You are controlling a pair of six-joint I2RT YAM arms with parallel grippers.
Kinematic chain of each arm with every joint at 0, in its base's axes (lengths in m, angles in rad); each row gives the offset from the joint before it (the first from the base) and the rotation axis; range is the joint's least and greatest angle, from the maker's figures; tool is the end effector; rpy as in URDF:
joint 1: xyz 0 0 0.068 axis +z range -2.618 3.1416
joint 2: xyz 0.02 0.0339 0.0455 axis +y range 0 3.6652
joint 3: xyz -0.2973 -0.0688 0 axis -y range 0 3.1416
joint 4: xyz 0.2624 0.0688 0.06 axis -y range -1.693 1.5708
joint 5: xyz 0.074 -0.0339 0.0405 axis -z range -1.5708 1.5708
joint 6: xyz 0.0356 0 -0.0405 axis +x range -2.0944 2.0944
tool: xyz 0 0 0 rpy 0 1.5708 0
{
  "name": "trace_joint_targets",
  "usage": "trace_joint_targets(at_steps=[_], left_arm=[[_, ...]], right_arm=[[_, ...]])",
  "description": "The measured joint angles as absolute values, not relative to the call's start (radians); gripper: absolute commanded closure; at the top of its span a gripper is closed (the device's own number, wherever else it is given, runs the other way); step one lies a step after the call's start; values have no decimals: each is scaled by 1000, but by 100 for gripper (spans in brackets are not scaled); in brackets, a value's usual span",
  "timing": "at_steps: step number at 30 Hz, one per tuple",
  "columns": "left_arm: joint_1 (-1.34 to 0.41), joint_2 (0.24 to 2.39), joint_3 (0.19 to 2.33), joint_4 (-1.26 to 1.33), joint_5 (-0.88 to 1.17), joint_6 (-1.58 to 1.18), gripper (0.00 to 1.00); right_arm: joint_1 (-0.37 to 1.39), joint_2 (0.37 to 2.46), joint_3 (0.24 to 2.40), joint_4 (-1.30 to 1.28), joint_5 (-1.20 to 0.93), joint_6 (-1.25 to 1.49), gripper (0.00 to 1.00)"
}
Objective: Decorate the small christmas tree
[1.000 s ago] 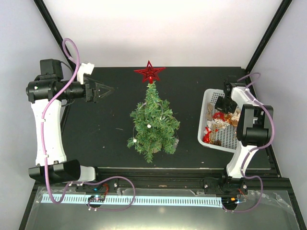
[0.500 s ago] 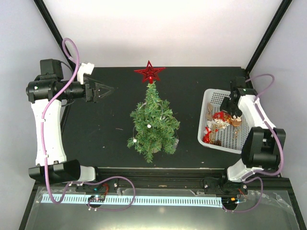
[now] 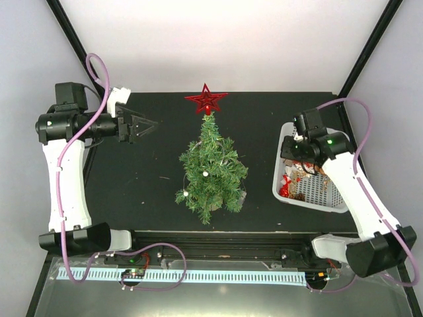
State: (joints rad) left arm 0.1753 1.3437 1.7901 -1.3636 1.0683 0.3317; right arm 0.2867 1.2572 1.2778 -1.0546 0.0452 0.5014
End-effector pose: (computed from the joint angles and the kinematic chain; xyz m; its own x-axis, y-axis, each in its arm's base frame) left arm 0.2213 0.0075 0.4982 -0.5956 0.0538 -0.8015 0.6713 0.5813 -0.4598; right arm 0.2359 0.0679 0.3675 -0.8479 0.2506 -0.4671 0.1679 0.9628 0.2117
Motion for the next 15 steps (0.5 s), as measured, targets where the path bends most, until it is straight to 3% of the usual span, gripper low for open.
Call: trace_joint_targets(at_steps=[15], left_arm=[[168,1312,1751,-1359,1069,322,1]], right_arm=[[656,1159,1562,-1146,3,654,95]])
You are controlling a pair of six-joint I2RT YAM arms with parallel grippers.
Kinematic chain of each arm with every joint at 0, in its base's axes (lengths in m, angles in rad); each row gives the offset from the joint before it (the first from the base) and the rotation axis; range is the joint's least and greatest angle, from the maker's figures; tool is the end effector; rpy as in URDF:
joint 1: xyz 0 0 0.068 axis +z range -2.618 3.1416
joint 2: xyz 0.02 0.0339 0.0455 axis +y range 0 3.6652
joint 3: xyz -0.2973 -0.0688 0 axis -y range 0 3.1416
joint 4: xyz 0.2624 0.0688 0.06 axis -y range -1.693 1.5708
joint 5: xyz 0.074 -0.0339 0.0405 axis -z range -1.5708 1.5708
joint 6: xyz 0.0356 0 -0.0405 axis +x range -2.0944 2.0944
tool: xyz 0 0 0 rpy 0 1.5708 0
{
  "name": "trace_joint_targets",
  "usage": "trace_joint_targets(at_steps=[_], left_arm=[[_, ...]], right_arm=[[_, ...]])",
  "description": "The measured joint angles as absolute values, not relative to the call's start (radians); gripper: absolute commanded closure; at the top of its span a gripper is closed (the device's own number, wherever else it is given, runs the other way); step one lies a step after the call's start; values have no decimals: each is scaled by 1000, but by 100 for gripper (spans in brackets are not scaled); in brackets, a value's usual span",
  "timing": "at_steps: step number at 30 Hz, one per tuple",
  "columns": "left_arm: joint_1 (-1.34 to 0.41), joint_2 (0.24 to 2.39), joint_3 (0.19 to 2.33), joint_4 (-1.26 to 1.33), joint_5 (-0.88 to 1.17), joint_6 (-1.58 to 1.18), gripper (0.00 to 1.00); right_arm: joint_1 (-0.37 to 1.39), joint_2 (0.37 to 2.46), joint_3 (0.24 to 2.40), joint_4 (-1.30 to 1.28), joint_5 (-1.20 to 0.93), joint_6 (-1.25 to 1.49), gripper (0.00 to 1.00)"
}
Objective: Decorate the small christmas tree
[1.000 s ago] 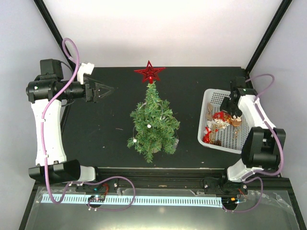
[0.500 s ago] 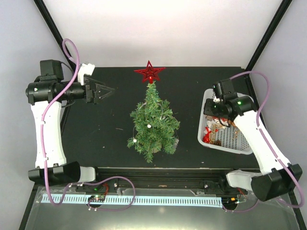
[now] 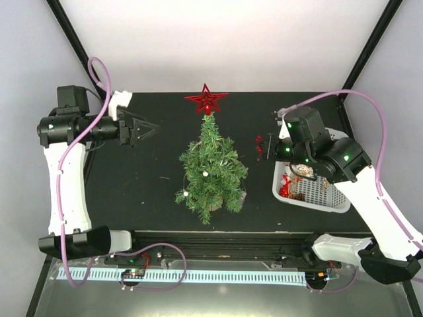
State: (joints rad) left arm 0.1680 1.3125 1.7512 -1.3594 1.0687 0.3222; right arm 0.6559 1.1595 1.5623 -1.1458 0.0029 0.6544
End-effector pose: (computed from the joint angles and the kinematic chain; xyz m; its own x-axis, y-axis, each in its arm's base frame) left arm 0.2135 0.0046 0.4942 -0.6043 0.0521 -0.7951 0.6684 0.5764 -0.4702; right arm 0.1584 0.1217 0.4699 -0.7956 0.1558 -0.5855 -0.1562 0.8809 0.4467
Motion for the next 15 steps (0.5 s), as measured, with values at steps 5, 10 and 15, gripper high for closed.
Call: trace_joint_targets(at_steps=[5,10,15], left_arm=[[168,1308,1742,-1357,1060,320,1],[168,1306,1726,-1355,1048,320,1],[168,1279,1716,-1356,1036,320,1]], right_arm=[[736,1212,1671,-1138,-9,672,95],[794,1282,1757,-1122,-26,677,94],[825,1334,1778,-1097,-50,676,94]])
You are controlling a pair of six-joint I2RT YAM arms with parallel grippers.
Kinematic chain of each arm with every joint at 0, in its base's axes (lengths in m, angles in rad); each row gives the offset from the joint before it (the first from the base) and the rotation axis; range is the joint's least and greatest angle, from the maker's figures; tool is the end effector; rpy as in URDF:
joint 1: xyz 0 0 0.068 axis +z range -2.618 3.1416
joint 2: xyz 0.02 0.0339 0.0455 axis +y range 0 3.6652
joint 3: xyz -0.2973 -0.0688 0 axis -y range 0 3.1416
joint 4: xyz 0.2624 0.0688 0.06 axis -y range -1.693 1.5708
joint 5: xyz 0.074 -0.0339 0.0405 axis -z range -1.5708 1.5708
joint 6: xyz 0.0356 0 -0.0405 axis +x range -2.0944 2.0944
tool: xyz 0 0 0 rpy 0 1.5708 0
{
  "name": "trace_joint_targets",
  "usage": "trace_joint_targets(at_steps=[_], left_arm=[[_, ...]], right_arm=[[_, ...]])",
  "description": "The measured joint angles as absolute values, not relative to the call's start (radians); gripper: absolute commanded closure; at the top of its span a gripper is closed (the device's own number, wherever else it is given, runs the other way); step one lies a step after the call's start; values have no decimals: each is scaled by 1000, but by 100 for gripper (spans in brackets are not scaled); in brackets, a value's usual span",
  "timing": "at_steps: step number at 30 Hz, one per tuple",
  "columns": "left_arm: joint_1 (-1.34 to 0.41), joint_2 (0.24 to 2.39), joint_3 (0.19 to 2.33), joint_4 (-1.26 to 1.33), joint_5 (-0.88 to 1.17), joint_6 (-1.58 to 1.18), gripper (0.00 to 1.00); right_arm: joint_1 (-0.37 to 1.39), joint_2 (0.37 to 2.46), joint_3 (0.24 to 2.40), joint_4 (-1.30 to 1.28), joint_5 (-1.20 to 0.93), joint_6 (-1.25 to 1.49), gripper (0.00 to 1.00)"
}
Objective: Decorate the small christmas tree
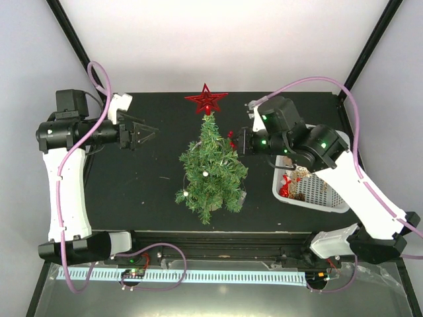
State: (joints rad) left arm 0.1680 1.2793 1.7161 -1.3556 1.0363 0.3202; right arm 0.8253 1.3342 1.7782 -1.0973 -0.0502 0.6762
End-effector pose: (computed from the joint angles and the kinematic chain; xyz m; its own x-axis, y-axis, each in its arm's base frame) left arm 0.2051 0.0037 0.4904 -0.6086 0.0594 -0.7912 0.6544 0.6014 -0.4583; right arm 0.1673 0.1838 0.5028 -0.7977 0.0573 -0.6003 -0.3354 0.7851 0.5208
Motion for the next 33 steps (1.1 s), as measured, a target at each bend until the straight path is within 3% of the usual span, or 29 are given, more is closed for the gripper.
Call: trace_joint_targets(at_steps=[20,24,33], left_arm=[[168,1260,1716,-1356,1035,321,1],[168,1260,1716,-1356,1035,321,1],[168,1260,1712,-1356,1035,320,1]], right_arm=[[874,1397,1677,-1039,-90,675,93],[875,1392,1673,-1036,-89,675,87],[875,1391,1742,-1054,-66,656,62]])
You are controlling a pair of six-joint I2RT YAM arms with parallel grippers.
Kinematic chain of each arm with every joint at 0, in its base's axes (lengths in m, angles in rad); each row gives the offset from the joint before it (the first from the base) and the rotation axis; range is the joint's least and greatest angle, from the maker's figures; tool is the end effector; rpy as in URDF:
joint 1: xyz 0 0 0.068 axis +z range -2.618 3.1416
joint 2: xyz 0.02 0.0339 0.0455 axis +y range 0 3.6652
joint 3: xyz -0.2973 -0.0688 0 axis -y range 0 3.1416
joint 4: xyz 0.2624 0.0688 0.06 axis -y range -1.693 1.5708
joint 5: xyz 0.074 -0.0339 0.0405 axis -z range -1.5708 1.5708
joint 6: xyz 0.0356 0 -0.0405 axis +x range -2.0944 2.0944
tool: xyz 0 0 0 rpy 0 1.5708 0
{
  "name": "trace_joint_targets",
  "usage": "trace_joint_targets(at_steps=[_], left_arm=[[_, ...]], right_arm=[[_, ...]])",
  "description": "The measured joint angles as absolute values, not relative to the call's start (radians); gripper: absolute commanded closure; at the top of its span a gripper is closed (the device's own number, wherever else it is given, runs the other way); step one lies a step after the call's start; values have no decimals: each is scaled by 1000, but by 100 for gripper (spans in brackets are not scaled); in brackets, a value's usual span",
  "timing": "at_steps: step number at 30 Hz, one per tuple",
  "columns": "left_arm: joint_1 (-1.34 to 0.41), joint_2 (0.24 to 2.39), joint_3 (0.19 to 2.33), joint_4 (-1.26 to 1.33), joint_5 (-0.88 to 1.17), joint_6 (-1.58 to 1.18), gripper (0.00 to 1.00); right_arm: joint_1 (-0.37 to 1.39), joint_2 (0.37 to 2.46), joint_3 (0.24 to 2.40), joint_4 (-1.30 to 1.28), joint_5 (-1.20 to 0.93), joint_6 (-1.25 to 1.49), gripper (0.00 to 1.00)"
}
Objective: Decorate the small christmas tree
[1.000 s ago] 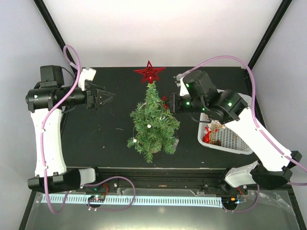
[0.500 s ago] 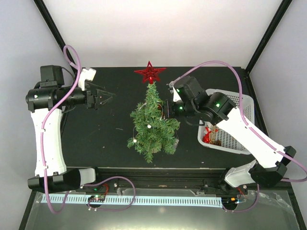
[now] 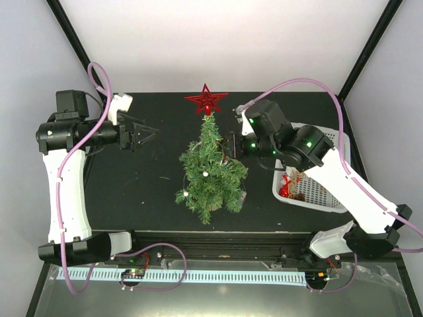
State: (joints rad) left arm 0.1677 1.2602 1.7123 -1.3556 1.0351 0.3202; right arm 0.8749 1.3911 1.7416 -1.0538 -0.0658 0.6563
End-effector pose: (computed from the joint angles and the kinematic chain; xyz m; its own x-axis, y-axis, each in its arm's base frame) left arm 0.1984 0.0025 0.4928 -0.5968 0.0619 -0.8000 0.6609 0.6033 -0.4463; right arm 0.1753 0.2135 0.4816 -0.8154 -0.0264 -0.5783 -0.3792 0.7792 0.4991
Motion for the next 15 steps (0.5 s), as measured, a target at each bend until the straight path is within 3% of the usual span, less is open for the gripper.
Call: trace_joint_targets(at_steps=[6,15], left_arm=[[168,1260,1708,-1355,1035,321,1],[168,1260,1695,-1356,1032,321,1]], right_arm=[[875,1379,1756,-1056,-40,654,61],[875,1366,1748,-1055,-33,653,86]])
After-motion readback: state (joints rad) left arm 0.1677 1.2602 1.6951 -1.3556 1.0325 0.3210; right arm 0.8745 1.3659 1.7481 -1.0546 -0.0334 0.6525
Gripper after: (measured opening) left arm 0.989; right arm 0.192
